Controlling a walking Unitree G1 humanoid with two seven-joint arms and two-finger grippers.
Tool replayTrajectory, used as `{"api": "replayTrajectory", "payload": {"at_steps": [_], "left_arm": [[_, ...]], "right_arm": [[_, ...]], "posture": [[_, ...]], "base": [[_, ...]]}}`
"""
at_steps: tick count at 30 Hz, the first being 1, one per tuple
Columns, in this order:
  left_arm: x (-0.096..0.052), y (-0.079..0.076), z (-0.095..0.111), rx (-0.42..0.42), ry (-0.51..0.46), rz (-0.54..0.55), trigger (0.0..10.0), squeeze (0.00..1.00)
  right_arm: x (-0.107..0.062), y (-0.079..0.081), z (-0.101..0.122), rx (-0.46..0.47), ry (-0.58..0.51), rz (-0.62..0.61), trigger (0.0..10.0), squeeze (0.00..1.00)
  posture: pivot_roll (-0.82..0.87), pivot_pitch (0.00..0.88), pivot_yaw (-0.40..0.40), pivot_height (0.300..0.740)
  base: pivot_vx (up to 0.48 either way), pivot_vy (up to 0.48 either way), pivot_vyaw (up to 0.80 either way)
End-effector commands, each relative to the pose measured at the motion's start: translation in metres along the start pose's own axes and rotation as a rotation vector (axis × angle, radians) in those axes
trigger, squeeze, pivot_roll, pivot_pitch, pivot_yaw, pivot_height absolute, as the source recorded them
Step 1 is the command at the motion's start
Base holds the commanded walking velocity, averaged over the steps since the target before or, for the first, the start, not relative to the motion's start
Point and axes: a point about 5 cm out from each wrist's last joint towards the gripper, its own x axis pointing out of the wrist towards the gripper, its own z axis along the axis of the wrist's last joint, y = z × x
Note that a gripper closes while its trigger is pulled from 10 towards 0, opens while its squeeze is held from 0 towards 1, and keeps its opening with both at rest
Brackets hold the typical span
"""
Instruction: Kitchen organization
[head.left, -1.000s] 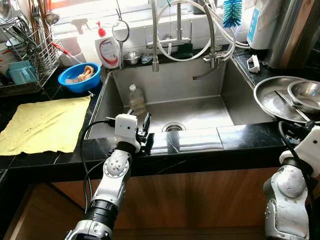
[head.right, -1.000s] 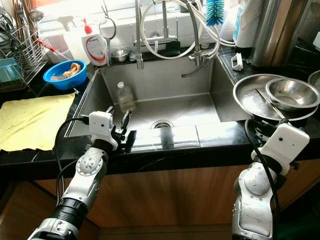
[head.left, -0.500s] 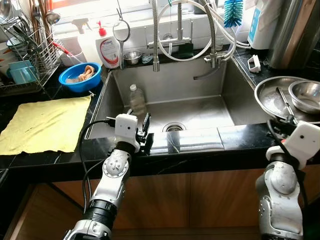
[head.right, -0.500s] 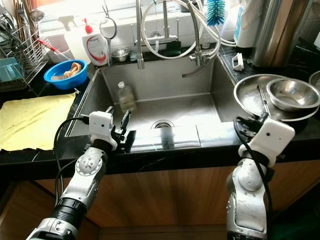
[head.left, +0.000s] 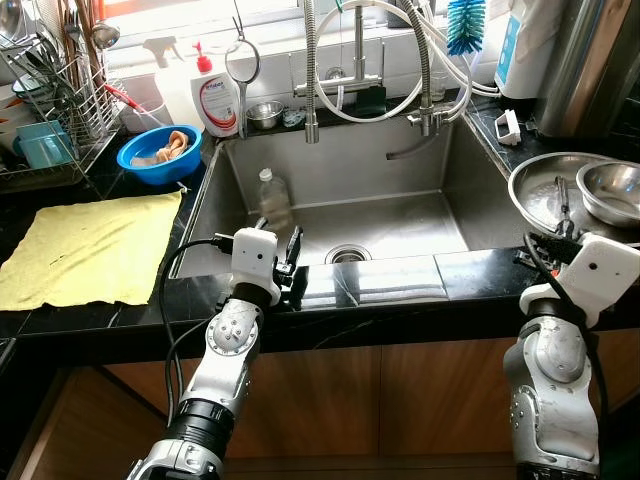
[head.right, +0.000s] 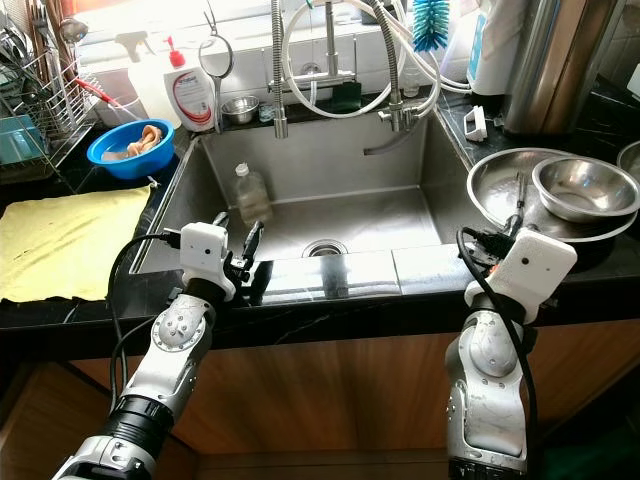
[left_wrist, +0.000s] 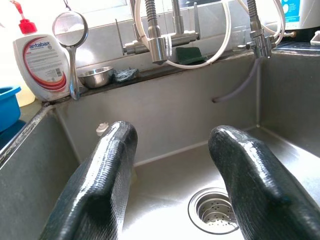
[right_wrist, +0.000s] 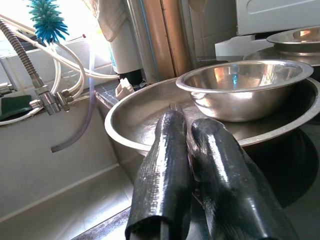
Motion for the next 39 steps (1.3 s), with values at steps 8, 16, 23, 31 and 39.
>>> {"api": "replayTrajectory", "payload": {"at_steps": [8,16,23,31,39], "left_arm": [[0.002,0.004,0.003,0.015,-0.015,0.011,10.0,0.0],[0.002,0.003,0.004,0.014,-0.019,0.009,10.0,0.0],[0.001,0.003,0.002,0.015,-0.015,0.01,10.0,0.0],[0.017,0.005,0.011,0.021,-0.044,0.019,10.0,0.0],[0.018,0.009,0.011,0.029,-0.045,0.035,10.0,0.0]], "right_arm": [[0.002,0.012,0.008,0.011,-0.041,0.059,0.0,0.0],[0.002,0.024,0.02,-0.013,-0.111,0.129,0.0,0.0],[0.005,0.035,0.031,-0.094,-0.178,0.19,10.0,0.0],[0.022,0.063,0.032,-0.123,-0.133,0.383,10.0,0.0],[0.039,0.089,0.029,-0.158,-0.033,0.554,10.0,0.0]], "posture": [[-0.3,0.0,0.141,0.74],[-0.3,0.0,0.142,0.74],[-0.31,0.0,0.144,0.74],[-0.31,0.0,0.144,0.74],[-0.3,0.0,0.143,0.74]], "base": [[0.0,0.0,0.0],[0.0,0.0,0.0],[0.0,0.0,0.0],[0.0,0.0,0.0],[0.0,0.0,0.0]]}}
